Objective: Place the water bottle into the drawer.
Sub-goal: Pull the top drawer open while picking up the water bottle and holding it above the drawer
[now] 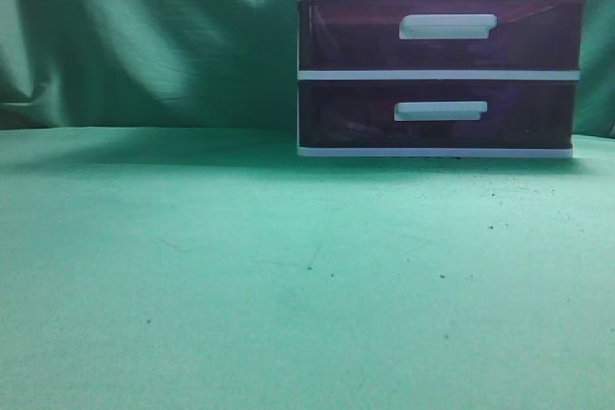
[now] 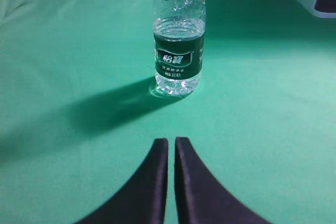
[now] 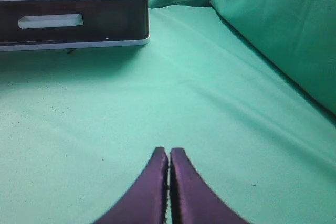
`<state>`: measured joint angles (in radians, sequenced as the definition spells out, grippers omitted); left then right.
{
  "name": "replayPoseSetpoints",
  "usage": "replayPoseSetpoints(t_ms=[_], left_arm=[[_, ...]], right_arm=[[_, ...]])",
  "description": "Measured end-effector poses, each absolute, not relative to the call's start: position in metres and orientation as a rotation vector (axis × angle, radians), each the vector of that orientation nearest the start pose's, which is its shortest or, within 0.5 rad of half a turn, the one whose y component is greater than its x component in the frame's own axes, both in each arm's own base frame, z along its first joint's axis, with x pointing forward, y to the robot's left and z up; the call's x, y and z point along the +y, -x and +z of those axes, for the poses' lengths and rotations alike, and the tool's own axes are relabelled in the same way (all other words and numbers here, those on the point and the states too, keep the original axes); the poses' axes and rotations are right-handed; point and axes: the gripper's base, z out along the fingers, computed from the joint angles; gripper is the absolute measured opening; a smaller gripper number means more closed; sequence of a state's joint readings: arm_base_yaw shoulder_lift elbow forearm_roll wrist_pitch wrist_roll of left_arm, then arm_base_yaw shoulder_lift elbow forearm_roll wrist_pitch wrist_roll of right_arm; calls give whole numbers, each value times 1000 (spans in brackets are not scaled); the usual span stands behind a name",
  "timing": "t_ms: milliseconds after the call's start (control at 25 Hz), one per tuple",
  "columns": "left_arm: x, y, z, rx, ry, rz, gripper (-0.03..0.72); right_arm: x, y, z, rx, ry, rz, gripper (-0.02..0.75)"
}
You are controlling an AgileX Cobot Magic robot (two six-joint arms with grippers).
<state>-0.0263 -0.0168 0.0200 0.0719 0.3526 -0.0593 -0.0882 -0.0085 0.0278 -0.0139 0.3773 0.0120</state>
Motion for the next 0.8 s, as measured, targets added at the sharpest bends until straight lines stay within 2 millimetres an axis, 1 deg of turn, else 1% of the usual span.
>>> replayPoseSetpoints(t_ms=[800], left_arm=[[1, -53, 176, 1838, -16, 12, 0]], right_arm=[[-5, -52, 170, 1879, -86, -66, 0]])
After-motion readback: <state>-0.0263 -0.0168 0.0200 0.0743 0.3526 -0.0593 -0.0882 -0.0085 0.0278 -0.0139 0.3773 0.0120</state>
